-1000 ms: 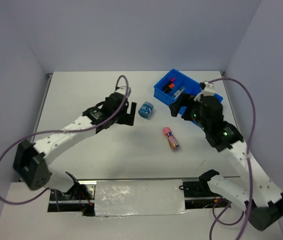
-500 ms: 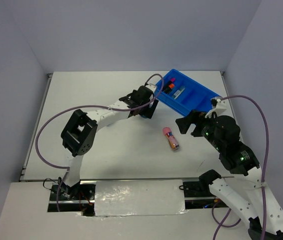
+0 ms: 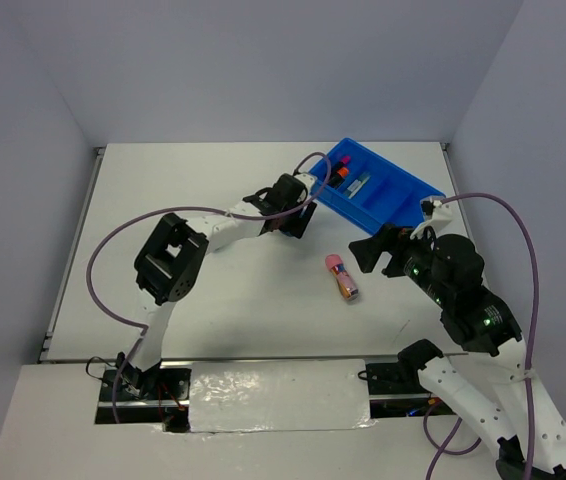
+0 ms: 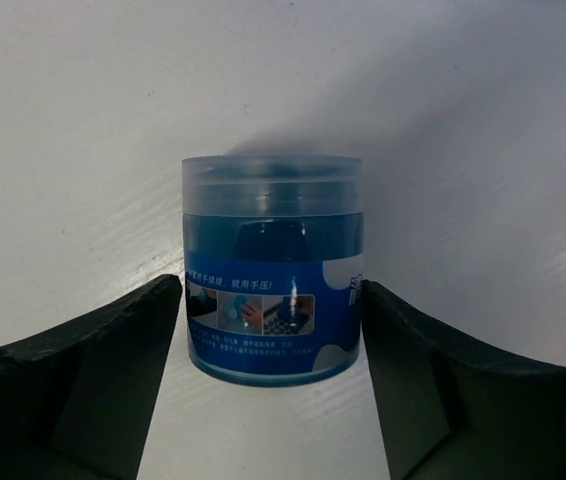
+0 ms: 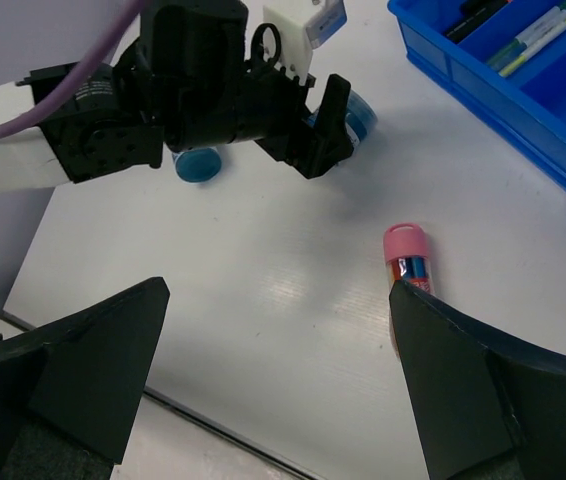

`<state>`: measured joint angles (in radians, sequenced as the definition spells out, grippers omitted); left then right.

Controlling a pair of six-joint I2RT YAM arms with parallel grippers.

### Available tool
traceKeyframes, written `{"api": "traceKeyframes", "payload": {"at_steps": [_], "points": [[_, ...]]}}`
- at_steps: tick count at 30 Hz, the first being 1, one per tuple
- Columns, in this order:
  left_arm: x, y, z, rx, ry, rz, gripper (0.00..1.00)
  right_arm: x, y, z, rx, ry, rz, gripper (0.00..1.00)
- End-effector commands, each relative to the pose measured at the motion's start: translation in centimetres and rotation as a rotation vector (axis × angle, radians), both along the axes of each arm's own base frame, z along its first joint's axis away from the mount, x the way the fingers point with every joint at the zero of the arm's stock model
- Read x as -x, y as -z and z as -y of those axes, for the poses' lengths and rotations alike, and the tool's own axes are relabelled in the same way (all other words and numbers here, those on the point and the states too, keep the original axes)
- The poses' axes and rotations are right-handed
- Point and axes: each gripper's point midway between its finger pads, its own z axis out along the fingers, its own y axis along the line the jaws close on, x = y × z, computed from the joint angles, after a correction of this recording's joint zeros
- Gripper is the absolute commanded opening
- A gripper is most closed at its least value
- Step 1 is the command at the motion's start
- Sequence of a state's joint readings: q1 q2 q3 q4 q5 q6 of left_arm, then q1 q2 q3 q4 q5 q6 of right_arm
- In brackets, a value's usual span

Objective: Sort the stationery into containers
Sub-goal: Pick up the stationery from the center of the board.

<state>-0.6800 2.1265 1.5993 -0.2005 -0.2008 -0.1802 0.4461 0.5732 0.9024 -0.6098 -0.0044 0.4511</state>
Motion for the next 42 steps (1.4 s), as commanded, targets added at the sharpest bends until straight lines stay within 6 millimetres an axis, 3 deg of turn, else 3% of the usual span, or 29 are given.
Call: {"api": "traceKeyframes", "payload": {"at_steps": [1,5,6,8,9,10,12,14,15,17,18,19,20,21,25,26,27,32,36,42], "points": [[-1.2,0.0,0.8,0.040,0.026,0.026,0.83,-0.1,-0.9,-0.2,-0.011,-0.013,0.037,1.00],[-1.2,0.3,1.2,0.057,0.039,0.021,0.57,-0.1,-1.0,-0.2,-0.010,-0.014,0.043,1.00],[-1.1,0.4,1.2,0.055,0.040,0.019,0.35,-0.1,-1.0,-0.1,-0.010,-0.012,0.048,1.00],[-0.7,-0.5,1.2,0.074,0.040,0.021,0.11,-0.3,-0.9,-0.2,-0.007,-0.016,0.051,1.00],[0.1,-0.1,0.8,0.084,0.041,0.009,0.00,-0.5,-0.8,-0.4,-0.008,-0.022,0.056,1.00],[0.6,-2.8,0.9,0.131,0.056,0.052,0.00,-0.5,-0.9,-0.7,-0.013,-0.031,0.060,1.00],[2.5,-5.4,1.5,0.222,0.111,0.102,0.00,-0.9,-1.1,-0.7,-0.031,-0.015,0.062,1.00],[5.4,-9.7,0.9,0.349,0.157,0.222,0.00,-1.2,-1.3,-0.6,-0.074,0.019,0.048,1.00],[8.0,-12.3,0.7,0.441,0.207,0.293,0.00,-1.5,-1.5,-0.3,-0.115,0.060,0.036,1.00],[10.7,-14.6,0.4,0.525,0.253,0.360,0.00,-1.9,-1.4,-0.4,-0.152,0.088,0.019,1.00],[13.3,-13.3,0.3,0.544,0.288,0.339,0.00,-2.4,-1.1,-0.9,-0.166,0.080,0.001,1.00],[14.5,-16.6,0.0,0.613,0.298,0.417,0.00,-2.6,-0.9,-1.3,-0.195,0.084,-0.024,1.00],[15.8,-16.9,0.2,0.633,0.312,0.415,0.00,-3.1,-1.3,-1.9,-0.225,0.068,-0.016,1.00],[16.7,-16.5,0.1,0.642,0.325,0.395,0.00,-3.2,-0.3,-3.6,-0.248,0.001,-0.067,1.00],[20.3,-18.1,-0.4,0.686,0.393,0.440,0.00,-3.7,0.4,-7.0,-0.326,-0.098,-0.141,1.00],[21.5,-17.5,-0.3,0.686,0.413,0.449,0.00,-3.9,-0.1,-7.4,-0.351,-0.106,-0.127,1.00],[21.8,-18.4,-0.9,0.698,0.406,0.485,0.00,-3.8,0.2,-8.0,-0.378,-0.118,-0.137,1.00],[23.8,-19.2,-1.6,0.710,0.464,0.521,0.00,-3.0,1.2,-10.7,-0.415,-0.223,-0.187,1.00],[24.3,-19.7,-2.3,0.709,0.466,0.542,0.00,-1.6,1.6,-13.3,-0.446,-0.345,-0.231,1.00],[24.8,-20.3,-2.8,0.721,0.474,0.558,0.00,-0.7,3.0,-14.5,-0.403,-0.345,-0.274,1.00]]}}
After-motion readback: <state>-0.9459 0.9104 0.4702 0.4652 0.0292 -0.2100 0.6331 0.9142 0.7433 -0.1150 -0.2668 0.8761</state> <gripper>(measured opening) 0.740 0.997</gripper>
